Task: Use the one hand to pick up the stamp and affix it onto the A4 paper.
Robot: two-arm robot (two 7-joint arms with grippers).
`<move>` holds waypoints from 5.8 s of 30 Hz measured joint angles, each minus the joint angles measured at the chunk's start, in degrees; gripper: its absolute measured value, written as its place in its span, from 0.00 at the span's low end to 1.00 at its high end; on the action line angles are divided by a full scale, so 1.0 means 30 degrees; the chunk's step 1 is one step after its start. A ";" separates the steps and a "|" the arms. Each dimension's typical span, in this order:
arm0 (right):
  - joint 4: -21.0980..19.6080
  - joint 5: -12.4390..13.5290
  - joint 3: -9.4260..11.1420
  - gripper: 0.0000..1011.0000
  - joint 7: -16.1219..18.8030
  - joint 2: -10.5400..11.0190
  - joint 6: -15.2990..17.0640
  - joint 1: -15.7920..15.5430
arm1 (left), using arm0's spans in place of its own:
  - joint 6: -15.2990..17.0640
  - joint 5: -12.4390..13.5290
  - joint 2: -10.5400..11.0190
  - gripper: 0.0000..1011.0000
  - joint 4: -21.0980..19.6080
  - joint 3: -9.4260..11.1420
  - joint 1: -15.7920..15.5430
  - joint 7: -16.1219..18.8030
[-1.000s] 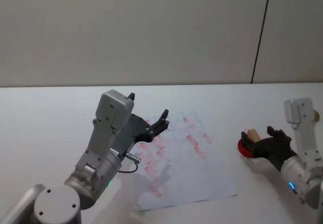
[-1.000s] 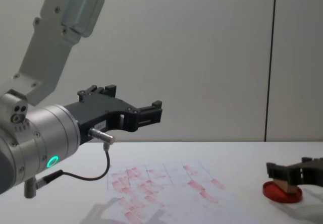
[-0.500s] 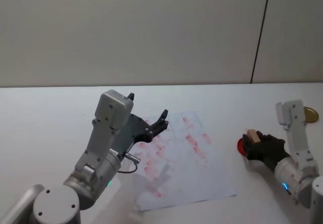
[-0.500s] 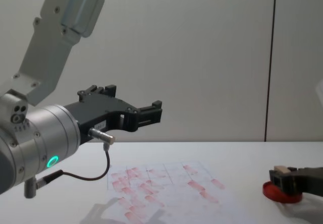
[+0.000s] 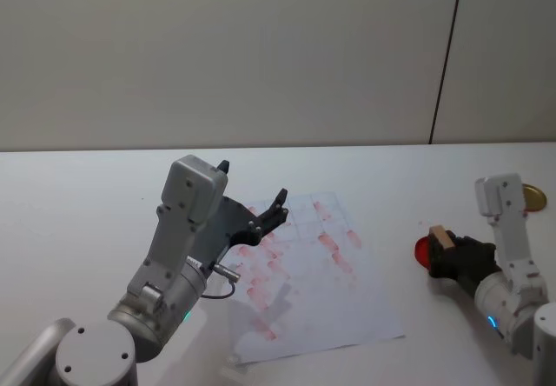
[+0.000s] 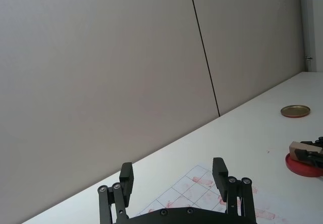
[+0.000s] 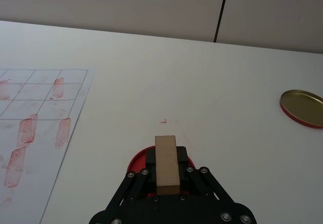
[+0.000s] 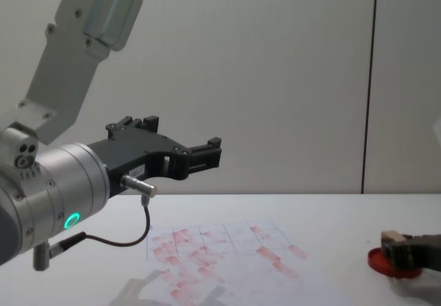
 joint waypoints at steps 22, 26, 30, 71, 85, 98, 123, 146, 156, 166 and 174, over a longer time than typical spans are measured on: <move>-0.0682 0.0444 0.0287 0.21 -0.0244 -0.0065 0.0016 0.0033 | 0.0000 0.0000 0.0000 0.98 0.0000 0.0000 0.0001 0.0000; -0.1213 0.0456 0.0301 0.22 -0.0030 -0.0065 -0.0328 0.0034 | 0.0000 0.0000 -0.0001 0.98 0.0001 0.0000 0.0000 -0.0001; -0.1844 0.0435 0.0284 0.22 0.0276 -0.0069 -0.0650 0.0030 | -0.0001 0.0000 -0.0001 0.98 0.0001 0.0000 0.0000 0.0000; -0.1772 -0.2180 -0.2261 0.22 0.4190 -0.1516 0.1675 -0.0069 | 0.0000 0.0000 0.0000 0.98 0.0001 0.0000 0.0000 0.0000; -0.0847 -0.2793 -0.2437 0.22 0.4354 -0.1592 0.1814 -0.0015 | 0.0000 0.0000 0.0000 0.98 0.0000 0.0000 0.0000 -0.0001; -0.0032 -0.2849 -0.2425 0.21 0.4428 -0.1637 0.1808 0.0117 | 0.0000 0.0001 -0.0001 0.98 0.0000 -0.0001 0.0000 0.0000; -0.2684 -0.1753 -0.1855 0.21 0.3766 -0.1290 0.0975 -0.0182 | 0.0000 0.0001 0.0000 0.98 0.0001 0.0000 -0.0001 0.0000; -0.6646 0.0344 -0.0053 0.21 0.0368 0.0113 0.1221 -0.1362 | 0.0000 0.0000 0.0000 0.98 0.0001 0.0000 0.0000 0.0000; -0.5933 0.0582 0.0391 0.21 -0.0378 0.0525 0.1541 -0.1793 | -0.0001 0.0000 0.0000 0.98 0.0001 0.0000 0.0000 0.0000; -0.3505 0.0511 0.0622 0.21 -0.0523 0.0478 0.1340 -0.1341 | -0.0001 0.0000 0.0000 0.98 0.0001 -0.0001 0.0000 -0.0001; -0.1591 0.0271 0.0606 0.21 -0.0237 0.0201 0.0986 -0.0646 | -0.0001 0.0000 0.0001 0.98 0.0000 0.0000 0.0000 0.0000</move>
